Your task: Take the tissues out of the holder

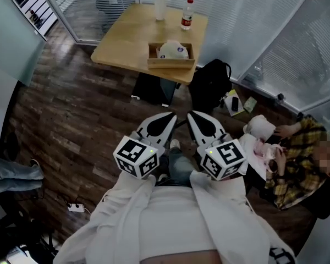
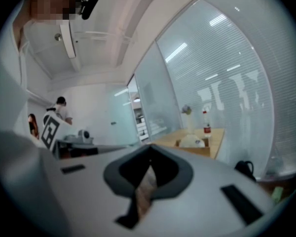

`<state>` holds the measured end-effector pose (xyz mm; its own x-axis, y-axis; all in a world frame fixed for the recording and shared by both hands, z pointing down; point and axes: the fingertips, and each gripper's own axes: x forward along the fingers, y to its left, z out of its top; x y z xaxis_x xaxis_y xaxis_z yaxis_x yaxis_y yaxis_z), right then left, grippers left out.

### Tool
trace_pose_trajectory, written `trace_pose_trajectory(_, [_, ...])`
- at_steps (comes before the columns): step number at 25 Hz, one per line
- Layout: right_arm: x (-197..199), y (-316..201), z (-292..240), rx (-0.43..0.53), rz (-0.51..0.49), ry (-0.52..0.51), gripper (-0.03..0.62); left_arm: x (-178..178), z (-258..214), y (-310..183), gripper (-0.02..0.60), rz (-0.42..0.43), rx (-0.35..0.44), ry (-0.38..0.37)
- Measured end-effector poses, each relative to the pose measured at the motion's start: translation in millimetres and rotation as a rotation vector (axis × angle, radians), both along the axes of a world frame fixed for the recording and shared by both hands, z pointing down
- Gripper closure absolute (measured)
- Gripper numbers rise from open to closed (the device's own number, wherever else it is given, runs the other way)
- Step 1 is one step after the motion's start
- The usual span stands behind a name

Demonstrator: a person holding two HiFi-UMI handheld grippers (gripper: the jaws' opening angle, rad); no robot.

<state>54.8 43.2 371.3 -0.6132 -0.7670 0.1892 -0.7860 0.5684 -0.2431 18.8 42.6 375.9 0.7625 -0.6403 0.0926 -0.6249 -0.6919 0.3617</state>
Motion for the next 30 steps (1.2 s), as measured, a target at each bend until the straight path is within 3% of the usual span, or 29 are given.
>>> trace_pose_trajectory(12, [34.2,-108.7,-7.7,0.005,-0.075,0.001,0.583,31.8,-12.5,-106.1,0.575,-0.064,0.025,0.019])
trace_pose_trajectory(21, [39.6,-139.1,2.9,-0.012,-0.115,0.027,0.583,40.4,-2.2,-133.4,0.575,-0.096,0.008,0.034])
trace_pose_trajectory(30, [35.1,-163.9,13.0,-0.037,-0.107,0.038,0.583,24.3,3.7,-160.8,0.575,-0.129,-0.007,0.044])
